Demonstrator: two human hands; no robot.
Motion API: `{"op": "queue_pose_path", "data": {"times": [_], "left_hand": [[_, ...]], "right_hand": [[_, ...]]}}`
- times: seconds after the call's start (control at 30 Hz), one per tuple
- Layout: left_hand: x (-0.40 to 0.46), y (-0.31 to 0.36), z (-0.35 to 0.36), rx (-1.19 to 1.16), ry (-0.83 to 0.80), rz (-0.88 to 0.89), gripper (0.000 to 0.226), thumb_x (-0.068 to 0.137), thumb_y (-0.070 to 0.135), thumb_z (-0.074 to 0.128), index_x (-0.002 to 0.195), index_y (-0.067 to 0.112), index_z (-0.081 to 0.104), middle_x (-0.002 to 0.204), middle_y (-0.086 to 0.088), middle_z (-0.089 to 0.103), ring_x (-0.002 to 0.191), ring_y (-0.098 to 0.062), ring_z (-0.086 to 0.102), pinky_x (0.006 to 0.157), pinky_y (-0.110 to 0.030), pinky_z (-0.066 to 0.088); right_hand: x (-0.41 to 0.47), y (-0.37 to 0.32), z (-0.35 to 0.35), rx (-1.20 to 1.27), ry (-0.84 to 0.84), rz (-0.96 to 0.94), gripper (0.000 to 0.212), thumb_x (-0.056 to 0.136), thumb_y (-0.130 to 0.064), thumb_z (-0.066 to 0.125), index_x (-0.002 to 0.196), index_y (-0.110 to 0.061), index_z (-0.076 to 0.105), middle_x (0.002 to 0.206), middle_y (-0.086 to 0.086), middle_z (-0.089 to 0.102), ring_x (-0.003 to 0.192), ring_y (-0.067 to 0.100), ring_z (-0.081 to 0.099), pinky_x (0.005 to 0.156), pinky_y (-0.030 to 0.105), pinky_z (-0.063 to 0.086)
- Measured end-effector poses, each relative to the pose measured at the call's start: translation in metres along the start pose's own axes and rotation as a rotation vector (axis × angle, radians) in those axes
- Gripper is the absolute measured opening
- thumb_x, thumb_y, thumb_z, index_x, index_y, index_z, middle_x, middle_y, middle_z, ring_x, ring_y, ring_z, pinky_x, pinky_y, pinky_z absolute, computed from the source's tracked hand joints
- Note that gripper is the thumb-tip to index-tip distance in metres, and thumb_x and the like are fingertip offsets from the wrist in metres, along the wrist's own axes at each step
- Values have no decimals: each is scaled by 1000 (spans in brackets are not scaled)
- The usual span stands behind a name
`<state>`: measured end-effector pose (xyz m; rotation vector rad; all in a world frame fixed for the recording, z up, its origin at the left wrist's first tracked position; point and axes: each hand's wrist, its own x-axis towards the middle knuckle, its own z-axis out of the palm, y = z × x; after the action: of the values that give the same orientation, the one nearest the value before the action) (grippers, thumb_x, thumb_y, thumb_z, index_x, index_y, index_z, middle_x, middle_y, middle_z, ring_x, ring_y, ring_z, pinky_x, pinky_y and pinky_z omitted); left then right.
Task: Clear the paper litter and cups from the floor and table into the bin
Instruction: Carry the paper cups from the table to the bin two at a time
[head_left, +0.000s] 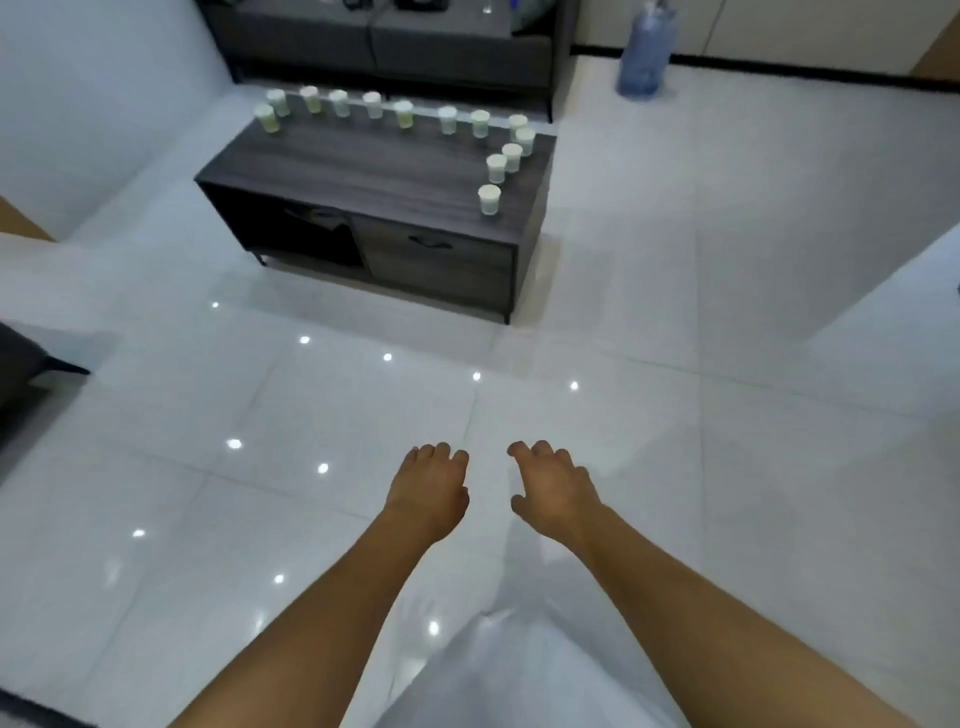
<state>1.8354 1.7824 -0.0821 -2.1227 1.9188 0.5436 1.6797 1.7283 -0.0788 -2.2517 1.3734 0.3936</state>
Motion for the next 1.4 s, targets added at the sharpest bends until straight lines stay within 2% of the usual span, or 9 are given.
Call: {"op": "queue_pose_path", "data": {"times": [0.23, 0.77, 1.07, 1.4], "left_hand": [[35, -100, -21, -183, 21, -190, 43, 96, 28, 43, 136, 12, 42, 132, -8, 47, 124, -25, 42, 109, -32, 29], [251, -333, -153, -361, 77, -420, 43, 96, 30, 44, 135, 11, 43, 129, -7, 50, 121, -24, 44, 100, -31, 38], [348, -503, -190, -390, 64, -451, 41, 96, 29, 45, 133, 10, 45, 128, -8, 51, 120, -25, 45, 98, -32, 40], [455, -685, -265, -389, 74, -408, 42, 96, 29, 46, 133, 11, 45, 124, -7, 52, 118, -25, 46, 95, -33, 41]], "right_hand": [[103, -69, -29, -87, -82, -145, 57, 91, -27, 55, 141, -20, 30, 133, 10, 43, 117, 30, 43, 90, 40, 43], [427, -222, -157, -125, -149, -291, 58, 90, -24, 57, 141, -22, 30, 132, 7, 42, 118, 27, 42, 90, 38, 42], [587, -346, -195, -136, -188, -304, 62, 89, -25, 58, 144, -23, 27, 134, 8, 40, 119, 29, 43, 92, 39, 44], [741, -478, -256, -77, -182, -242, 61, 89, -22, 57, 143, -22, 28, 138, 8, 39, 121, 29, 41, 93, 40, 43]]}}
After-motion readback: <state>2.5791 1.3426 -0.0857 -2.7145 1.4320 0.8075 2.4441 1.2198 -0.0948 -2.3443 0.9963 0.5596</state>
